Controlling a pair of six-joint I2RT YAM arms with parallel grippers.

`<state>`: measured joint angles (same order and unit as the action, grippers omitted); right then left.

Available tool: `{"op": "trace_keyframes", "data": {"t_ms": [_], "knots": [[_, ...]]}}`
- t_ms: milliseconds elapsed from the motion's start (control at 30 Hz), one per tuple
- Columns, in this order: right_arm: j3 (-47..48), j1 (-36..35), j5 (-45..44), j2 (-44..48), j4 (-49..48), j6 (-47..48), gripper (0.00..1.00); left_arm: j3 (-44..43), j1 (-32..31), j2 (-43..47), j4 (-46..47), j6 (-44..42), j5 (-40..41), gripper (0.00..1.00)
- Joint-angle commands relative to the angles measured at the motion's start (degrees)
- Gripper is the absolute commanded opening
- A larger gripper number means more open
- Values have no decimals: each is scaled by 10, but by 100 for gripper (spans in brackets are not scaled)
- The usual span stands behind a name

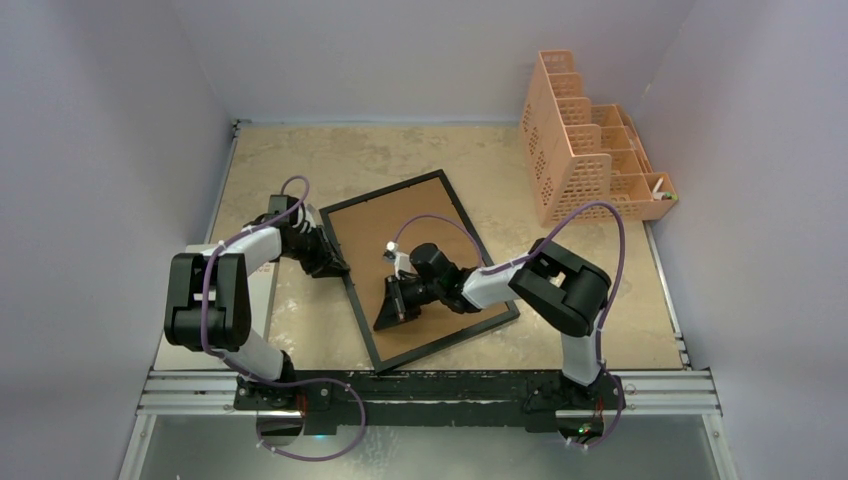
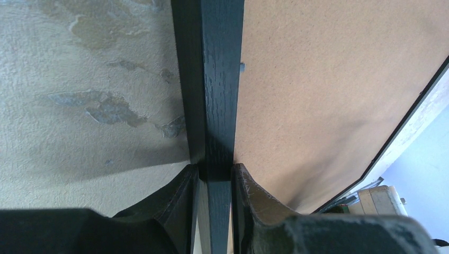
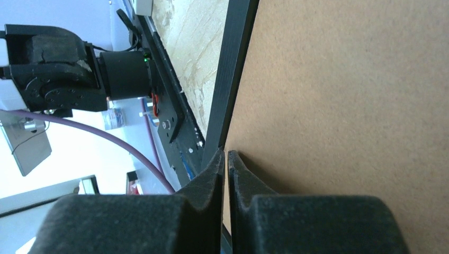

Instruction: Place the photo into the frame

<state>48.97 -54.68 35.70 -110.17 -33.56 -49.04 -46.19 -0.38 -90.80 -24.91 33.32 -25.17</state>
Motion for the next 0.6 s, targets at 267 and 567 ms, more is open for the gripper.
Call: {"op": "trace_keyframes", "data": {"t_ms": [267, 567], "knots": [[-6, -9, 36, 10, -95, -31, 5, 21, -1, -32, 0, -25, 83, 9], [32, -26, 21, -29, -18, -2, 7, 21, -1, -34, 0, -24, 83, 9]]}}
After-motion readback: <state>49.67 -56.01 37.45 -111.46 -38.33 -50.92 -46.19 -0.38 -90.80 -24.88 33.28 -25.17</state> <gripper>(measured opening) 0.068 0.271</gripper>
